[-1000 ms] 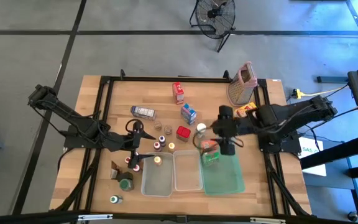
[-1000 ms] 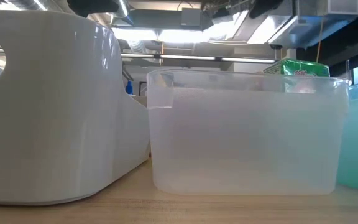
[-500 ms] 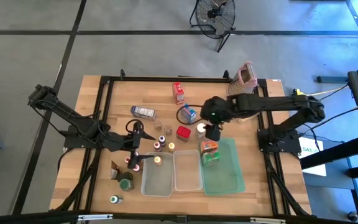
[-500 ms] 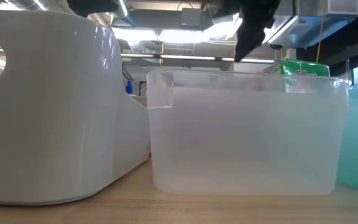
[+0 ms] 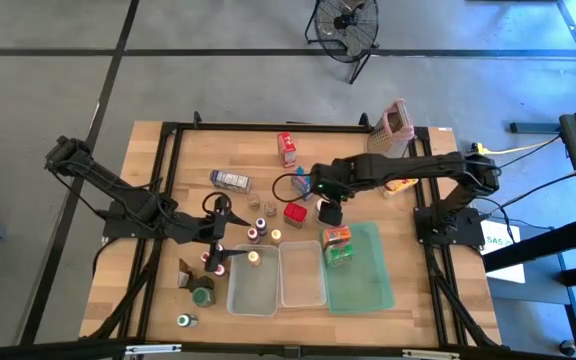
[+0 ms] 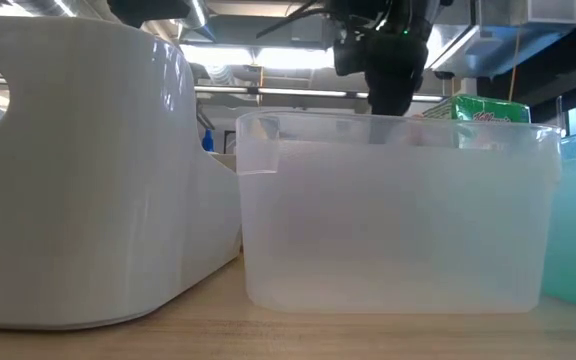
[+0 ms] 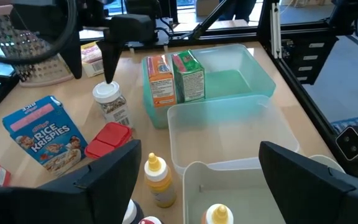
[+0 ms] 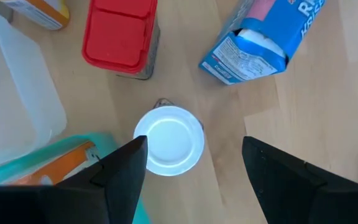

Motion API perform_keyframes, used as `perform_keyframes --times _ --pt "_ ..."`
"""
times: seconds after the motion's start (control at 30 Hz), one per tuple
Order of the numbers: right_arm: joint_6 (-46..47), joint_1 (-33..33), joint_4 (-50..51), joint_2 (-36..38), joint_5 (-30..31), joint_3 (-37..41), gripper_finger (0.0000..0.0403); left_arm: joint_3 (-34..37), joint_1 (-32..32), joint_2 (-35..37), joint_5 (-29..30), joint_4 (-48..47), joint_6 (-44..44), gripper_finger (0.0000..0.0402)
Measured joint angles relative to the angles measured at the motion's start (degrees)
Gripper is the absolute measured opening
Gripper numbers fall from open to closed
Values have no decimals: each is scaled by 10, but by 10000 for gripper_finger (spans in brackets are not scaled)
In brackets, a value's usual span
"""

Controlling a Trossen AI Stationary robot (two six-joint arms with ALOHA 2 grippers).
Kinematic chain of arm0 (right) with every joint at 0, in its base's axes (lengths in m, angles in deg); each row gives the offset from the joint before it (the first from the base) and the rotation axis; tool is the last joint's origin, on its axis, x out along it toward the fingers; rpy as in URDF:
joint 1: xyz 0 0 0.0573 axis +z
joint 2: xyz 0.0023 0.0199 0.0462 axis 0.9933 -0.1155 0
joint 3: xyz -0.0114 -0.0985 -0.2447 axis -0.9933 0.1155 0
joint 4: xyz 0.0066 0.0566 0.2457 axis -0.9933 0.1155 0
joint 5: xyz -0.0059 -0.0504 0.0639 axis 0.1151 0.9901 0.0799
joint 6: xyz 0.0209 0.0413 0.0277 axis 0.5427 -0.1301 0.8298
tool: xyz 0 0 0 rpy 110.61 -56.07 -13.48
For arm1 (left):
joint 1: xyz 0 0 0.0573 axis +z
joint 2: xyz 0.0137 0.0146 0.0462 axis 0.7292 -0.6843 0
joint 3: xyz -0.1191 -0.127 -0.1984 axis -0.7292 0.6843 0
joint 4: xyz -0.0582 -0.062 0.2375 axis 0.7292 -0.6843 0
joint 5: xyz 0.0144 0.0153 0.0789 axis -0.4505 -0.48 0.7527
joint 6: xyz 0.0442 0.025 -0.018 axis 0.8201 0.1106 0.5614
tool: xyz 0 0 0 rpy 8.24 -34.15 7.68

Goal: Pick & Place Kitchen Items
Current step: Put the white seasoning bottle into the white bin

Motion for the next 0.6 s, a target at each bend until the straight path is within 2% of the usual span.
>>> perform_keyframes --times 0.33,0.6 --pt "7 0 0 -1 -3 0 273 0 0 0 0 -4 0 322" --pt "7 0 1 -1 4 0 322 0 0 0 0 -14 0 322"
